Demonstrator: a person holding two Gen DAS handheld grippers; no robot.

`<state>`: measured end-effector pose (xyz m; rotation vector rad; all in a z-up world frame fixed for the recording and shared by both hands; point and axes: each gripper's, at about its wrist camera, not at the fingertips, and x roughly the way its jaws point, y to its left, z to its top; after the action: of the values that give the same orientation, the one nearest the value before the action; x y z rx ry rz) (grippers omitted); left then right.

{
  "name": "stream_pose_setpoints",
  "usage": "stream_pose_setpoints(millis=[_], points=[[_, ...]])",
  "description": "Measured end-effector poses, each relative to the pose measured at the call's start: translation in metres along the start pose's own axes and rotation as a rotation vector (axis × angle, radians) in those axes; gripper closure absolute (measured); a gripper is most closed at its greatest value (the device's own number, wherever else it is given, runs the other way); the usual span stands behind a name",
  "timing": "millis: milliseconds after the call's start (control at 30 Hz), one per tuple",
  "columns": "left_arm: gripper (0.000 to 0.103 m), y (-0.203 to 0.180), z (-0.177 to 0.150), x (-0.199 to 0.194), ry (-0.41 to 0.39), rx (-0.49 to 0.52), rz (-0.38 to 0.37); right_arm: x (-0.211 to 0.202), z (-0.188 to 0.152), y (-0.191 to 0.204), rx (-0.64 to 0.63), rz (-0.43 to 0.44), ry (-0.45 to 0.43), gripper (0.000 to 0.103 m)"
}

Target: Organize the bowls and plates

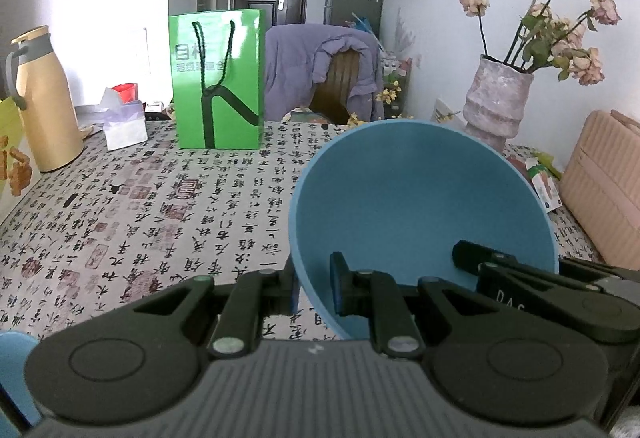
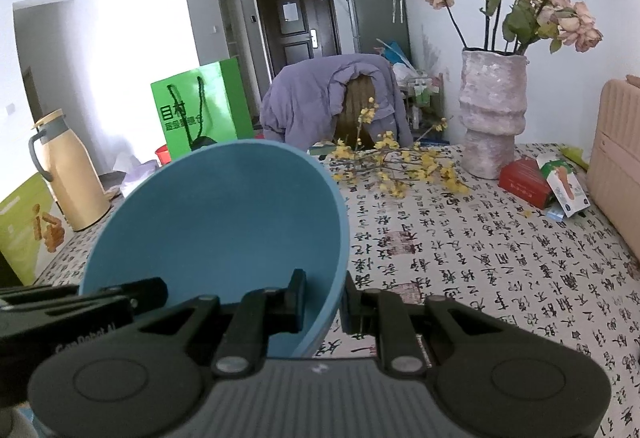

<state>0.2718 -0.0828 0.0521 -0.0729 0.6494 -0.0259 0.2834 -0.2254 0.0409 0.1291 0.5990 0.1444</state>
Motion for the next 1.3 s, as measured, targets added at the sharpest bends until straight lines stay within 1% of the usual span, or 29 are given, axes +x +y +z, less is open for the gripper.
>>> stream_pose_setpoints(millis=[1300], points=[[0.088, 0.068, -0.014, -0.040, -0.045, -0.076, 0.050, -0.014, -0.010, 0.070, -0.055, 0.095, 0.007, 0.087]])
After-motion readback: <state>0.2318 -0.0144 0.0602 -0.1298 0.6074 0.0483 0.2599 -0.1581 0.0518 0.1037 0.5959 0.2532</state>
